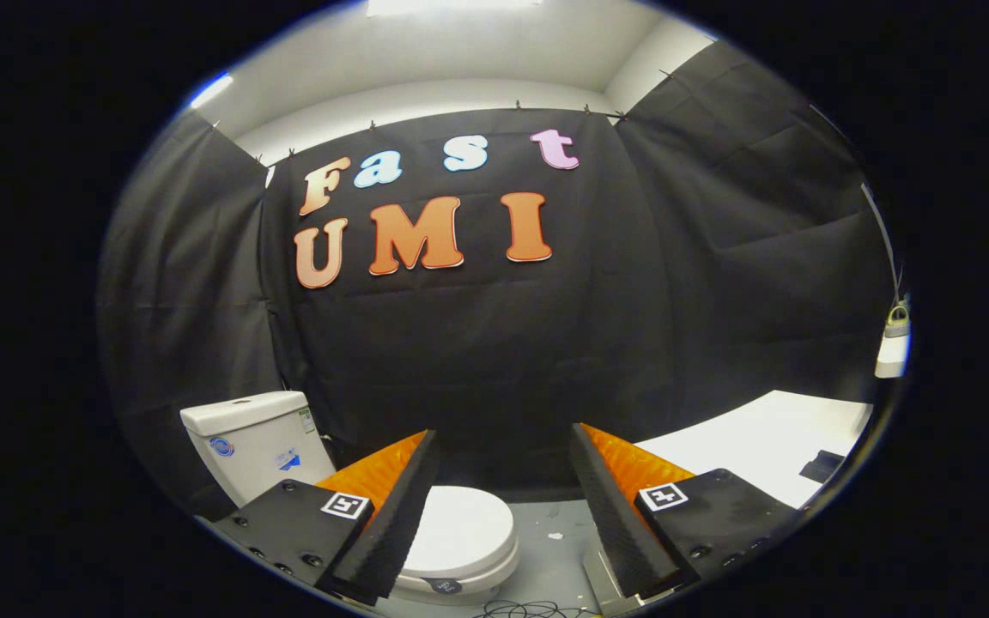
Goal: Open the toilet lid.
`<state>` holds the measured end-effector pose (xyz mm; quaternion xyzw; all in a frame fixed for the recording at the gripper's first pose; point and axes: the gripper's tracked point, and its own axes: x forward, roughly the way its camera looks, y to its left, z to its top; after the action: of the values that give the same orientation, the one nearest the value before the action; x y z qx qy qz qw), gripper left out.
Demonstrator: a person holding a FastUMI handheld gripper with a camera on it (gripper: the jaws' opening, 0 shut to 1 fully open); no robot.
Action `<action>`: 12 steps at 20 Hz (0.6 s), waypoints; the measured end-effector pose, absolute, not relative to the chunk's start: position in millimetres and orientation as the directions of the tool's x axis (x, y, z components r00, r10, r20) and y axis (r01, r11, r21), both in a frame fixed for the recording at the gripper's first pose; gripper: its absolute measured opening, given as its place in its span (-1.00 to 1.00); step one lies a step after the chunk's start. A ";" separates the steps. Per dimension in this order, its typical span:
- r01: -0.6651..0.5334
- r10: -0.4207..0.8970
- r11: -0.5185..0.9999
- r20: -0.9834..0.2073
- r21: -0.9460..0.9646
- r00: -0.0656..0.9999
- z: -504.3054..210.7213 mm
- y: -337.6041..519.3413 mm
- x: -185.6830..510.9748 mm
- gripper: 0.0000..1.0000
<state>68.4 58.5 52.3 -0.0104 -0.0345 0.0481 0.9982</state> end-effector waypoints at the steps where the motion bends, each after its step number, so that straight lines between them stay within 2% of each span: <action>1: -0.099 0.101 0.995 0.072 -0.027 0.992 53.1 63.0 74.7 0.97; 4: -0.141 0.140 0.990 0.071 0.006 0.988 48.0 82.3 92.6 0.97; 7: -0.187 0.180 0.974 0.059 0.129 0.982 26.3 97.5 105.5 0.96; 12: -0.255 0.280 0.917 -0.040 0.305 0.959 -55.3 124.9 97.1 0.96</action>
<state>97.1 124.9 -55.3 0.1501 0.0415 0.1369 0.9783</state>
